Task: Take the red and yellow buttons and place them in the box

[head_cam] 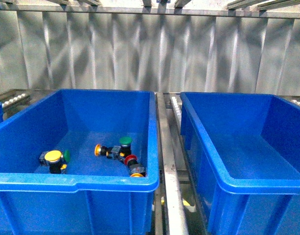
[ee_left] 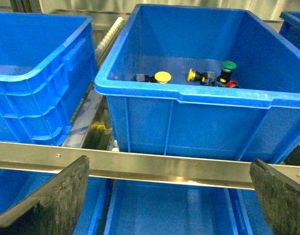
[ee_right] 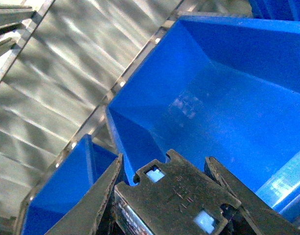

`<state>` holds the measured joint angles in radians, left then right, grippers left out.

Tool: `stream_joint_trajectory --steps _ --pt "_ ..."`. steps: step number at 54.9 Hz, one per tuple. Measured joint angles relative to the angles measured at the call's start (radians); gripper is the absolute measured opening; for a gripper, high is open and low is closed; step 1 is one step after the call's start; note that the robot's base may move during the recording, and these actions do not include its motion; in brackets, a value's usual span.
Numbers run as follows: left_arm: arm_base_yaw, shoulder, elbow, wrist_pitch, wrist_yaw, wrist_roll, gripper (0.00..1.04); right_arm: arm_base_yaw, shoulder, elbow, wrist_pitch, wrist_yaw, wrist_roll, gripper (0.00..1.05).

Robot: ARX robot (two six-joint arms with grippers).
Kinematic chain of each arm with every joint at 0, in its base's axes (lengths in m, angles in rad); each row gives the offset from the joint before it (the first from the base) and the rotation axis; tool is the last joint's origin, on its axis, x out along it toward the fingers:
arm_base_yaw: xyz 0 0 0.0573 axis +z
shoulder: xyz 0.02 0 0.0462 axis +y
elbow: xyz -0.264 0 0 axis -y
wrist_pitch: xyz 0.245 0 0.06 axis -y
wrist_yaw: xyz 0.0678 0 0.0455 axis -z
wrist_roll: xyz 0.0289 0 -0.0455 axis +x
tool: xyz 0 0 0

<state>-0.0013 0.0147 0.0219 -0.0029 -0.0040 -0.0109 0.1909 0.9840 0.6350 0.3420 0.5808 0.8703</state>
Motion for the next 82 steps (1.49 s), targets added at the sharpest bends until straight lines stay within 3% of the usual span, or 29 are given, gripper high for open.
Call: stream_joint_trajectory --steps 26,33,41,49,63,82 --pt "0.000 0.000 0.000 0.002 0.003 0.000 0.97 -0.106 -0.050 -0.023 -0.021 -0.031 0.006 0.41" --pt "0.000 0.000 0.000 0.002 0.008 0.000 0.97 -0.138 -0.041 -0.021 -0.011 -0.044 -0.045 0.41" --pt "0.001 0.000 0.000 0.002 0.007 0.001 0.97 -0.239 0.038 0.045 0.034 -0.060 -0.154 0.41" --pt "0.001 0.000 0.000 0.002 0.006 0.001 0.97 -0.324 0.204 0.225 0.037 -0.148 -0.308 0.41" --pt "0.001 0.000 0.000 0.002 0.004 0.001 0.97 -0.457 0.624 0.619 -0.245 -0.251 -0.444 0.41" --pt "0.001 0.000 0.000 0.002 0.004 0.002 0.97 -0.523 1.073 1.075 -0.516 -0.253 -0.576 0.41"
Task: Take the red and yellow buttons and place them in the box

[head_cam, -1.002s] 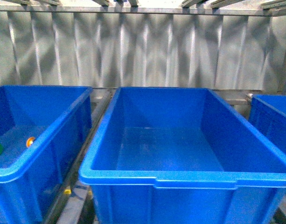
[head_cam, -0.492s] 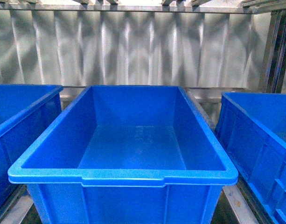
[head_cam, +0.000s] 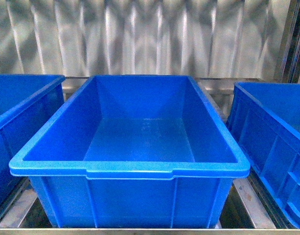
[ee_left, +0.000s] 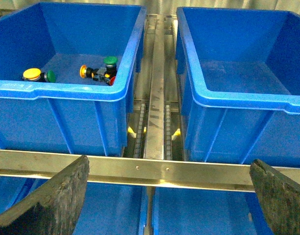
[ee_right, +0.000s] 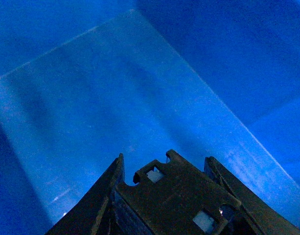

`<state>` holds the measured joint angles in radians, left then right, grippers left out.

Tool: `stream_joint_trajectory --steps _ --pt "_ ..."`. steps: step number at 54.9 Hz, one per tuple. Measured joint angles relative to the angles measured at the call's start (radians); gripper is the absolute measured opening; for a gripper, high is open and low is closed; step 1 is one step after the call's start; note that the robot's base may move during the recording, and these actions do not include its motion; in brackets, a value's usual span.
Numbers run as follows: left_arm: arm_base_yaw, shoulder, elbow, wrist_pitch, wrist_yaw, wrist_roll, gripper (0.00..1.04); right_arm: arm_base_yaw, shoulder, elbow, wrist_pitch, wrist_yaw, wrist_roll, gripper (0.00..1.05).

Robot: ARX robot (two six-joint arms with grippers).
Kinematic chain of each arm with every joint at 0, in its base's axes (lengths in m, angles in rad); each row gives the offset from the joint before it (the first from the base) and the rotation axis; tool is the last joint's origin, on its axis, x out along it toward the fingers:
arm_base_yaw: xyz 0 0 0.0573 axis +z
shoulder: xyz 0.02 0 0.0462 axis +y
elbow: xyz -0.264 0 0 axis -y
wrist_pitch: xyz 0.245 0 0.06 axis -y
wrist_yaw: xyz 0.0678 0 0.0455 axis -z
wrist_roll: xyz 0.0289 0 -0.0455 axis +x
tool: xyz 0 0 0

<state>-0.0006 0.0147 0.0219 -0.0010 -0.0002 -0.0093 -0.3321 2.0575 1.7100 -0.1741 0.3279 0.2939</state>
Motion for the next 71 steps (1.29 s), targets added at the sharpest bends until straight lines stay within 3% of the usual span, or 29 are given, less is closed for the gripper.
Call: stream_joint_trajectory --steps 17,27,38,47,55,71 --pt "0.000 0.000 0.000 0.000 0.000 0.000 0.97 -0.011 0.322 0.414 -0.298 -0.063 -0.036 0.41" --pt "0.000 0.000 0.000 0.000 0.000 0.000 0.97 -0.011 0.443 0.556 -0.383 -0.084 -0.038 0.41" --pt "0.000 0.000 0.000 0.000 0.000 0.000 0.97 -0.014 0.456 0.554 -0.327 -0.069 -0.052 0.70" --pt "0.000 0.000 0.000 0.000 0.000 0.000 0.97 -0.014 0.291 0.318 -0.113 -0.084 -0.101 0.99" --pt "0.000 0.000 0.000 0.000 0.000 0.000 0.97 -0.008 -0.056 -0.089 0.157 -0.156 -0.160 0.98" --pt "0.000 0.000 0.000 0.000 0.000 0.000 0.97 -0.006 -0.516 -0.622 0.367 -0.257 -0.115 0.97"
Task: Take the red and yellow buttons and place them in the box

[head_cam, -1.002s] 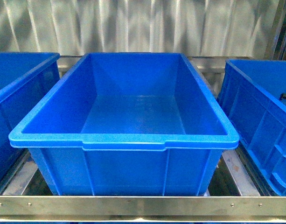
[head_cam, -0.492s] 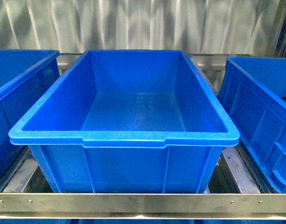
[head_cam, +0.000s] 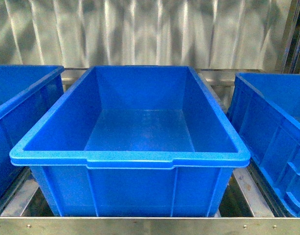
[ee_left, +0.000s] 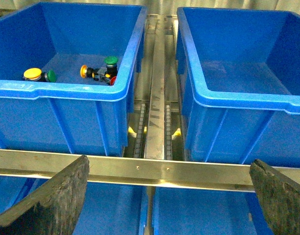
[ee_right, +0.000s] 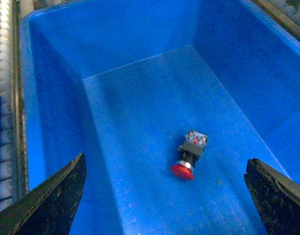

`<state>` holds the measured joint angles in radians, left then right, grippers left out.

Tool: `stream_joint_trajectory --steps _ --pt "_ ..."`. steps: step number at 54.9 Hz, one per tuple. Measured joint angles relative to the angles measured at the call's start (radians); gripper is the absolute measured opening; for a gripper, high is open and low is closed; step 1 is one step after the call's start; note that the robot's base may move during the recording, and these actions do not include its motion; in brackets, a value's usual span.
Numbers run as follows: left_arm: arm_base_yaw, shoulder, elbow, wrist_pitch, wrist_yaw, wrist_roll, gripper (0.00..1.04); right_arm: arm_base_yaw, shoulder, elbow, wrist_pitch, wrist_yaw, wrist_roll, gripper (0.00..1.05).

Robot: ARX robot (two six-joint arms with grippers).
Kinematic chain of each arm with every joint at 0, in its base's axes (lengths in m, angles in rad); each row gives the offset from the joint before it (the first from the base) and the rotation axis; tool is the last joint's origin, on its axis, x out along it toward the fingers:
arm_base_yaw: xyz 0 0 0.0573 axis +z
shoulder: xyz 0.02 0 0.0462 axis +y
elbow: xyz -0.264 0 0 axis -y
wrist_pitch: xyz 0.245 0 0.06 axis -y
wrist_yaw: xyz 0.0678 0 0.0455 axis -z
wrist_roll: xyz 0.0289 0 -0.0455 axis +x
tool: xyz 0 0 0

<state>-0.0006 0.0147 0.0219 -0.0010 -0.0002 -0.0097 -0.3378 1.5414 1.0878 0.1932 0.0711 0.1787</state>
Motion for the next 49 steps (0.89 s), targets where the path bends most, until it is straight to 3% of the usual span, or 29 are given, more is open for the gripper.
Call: stream_joint_trajectory --steps 4,7,12,19,22,27,49 --pt "0.000 0.000 0.000 0.000 -0.001 0.000 0.97 0.001 -0.159 -0.228 0.265 -0.257 -0.082 0.82" --pt "0.000 0.000 0.000 0.000 0.001 0.000 0.97 0.034 -0.275 -0.358 0.346 -0.314 -0.116 0.74" --pt "0.000 0.000 0.000 0.000 0.000 0.000 0.97 0.113 -0.493 -0.564 0.339 -0.287 -0.150 0.58" --pt "0.000 0.000 0.000 0.000 -0.001 0.000 0.97 0.260 -0.758 -0.767 0.208 -0.113 -0.166 0.35" --pt "0.000 0.000 0.000 0.000 0.000 0.000 0.97 0.324 -0.911 -0.831 0.114 -0.090 -0.172 0.21" --pt "0.000 0.000 0.000 0.000 0.000 0.000 0.97 0.333 -1.071 -0.874 0.022 -0.070 -0.173 0.05" --pt "0.000 0.000 0.000 0.000 0.000 0.000 0.97 0.334 -1.270 -1.000 -0.012 -0.070 -0.175 0.03"
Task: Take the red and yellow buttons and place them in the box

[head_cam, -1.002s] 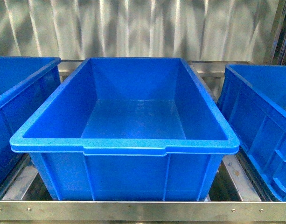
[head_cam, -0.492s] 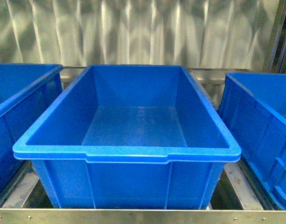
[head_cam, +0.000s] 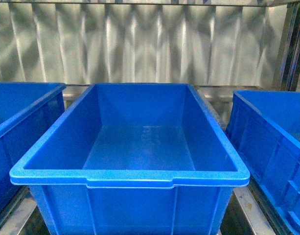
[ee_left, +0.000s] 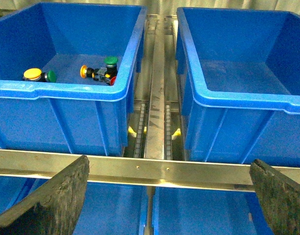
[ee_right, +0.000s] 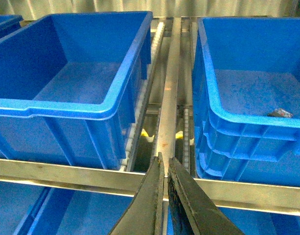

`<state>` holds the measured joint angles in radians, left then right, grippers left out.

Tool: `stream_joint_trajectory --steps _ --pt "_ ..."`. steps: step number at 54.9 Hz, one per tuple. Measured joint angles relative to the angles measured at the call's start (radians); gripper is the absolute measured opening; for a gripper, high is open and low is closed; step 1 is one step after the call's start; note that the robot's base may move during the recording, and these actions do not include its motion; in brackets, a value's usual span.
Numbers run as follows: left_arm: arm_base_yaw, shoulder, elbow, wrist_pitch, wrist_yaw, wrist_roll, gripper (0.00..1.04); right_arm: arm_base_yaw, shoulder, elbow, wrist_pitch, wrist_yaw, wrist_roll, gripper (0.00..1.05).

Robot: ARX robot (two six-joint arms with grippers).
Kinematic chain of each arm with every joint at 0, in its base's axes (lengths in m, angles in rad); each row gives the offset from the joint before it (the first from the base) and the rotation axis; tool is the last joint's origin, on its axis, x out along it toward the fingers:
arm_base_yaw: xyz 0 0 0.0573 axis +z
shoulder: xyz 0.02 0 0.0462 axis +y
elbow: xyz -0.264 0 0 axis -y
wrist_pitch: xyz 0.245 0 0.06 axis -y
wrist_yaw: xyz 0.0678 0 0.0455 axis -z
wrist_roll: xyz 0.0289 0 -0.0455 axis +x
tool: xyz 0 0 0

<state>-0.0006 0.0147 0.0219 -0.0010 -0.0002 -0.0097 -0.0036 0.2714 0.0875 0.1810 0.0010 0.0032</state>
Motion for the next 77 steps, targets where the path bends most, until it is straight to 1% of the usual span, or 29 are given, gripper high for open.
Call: stream_joint_trajectory --steps 19,25,28,40,42,44,48,49,58,60,65,68,71,77 --pt "0.000 0.000 0.000 0.000 0.000 0.000 0.97 0.000 -0.078 -0.041 -0.036 0.000 0.000 0.03" --pt "0.000 0.000 0.000 0.000 0.000 0.000 0.97 0.000 -0.206 -0.056 -0.174 -0.001 0.000 0.03" --pt "0.000 0.000 0.000 0.000 0.000 0.000 0.97 0.002 -0.256 -0.064 -0.178 0.000 0.000 0.03" --pt "0.000 0.000 0.000 0.000 0.000 0.000 0.97 0.002 -0.265 -0.064 -0.179 0.000 0.000 0.04" --pt "0.000 0.000 0.000 0.000 0.000 0.000 0.97 0.002 -0.265 -0.064 -0.179 -0.001 -0.001 0.09" --pt "0.000 0.000 0.000 0.000 0.000 0.000 0.97 0.002 -0.265 -0.064 -0.179 0.000 -0.001 0.20" --pt "0.000 0.000 0.000 0.000 0.000 0.000 0.97 0.002 -0.265 -0.064 -0.179 0.000 -0.001 0.34" --pt "0.000 0.000 0.000 0.000 0.000 0.000 0.97 0.002 -0.265 -0.064 -0.179 0.000 -0.001 0.39" --pt "0.000 0.000 0.000 0.000 0.003 0.000 0.97 0.002 -0.265 -0.064 -0.179 0.002 0.000 0.69" --pt "0.000 0.000 0.000 0.000 0.005 0.000 0.97 0.002 -0.266 -0.064 -0.180 0.005 0.000 0.79" --pt "0.000 0.000 0.000 0.000 0.003 0.001 0.97 0.002 -0.266 -0.064 -0.180 0.003 0.000 0.94" --pt "0.000 0.000 0.000 0.000 0.002 0.000 0.97 0.002 -0.266 -0.064 -0.180 0.003 0.000 0.99" --pt "0.000 0.000 0.000 0.000 0.002 0.001 0.97 0.002 -0.266 -0.064 -0.180 0.003 0.000 0.98" --pt "0.000 0.000 0.000 0.000 0.000 0.001 0.97 0.003 -0.266 -0.064 -0.181 0.003 0.000 0.98"
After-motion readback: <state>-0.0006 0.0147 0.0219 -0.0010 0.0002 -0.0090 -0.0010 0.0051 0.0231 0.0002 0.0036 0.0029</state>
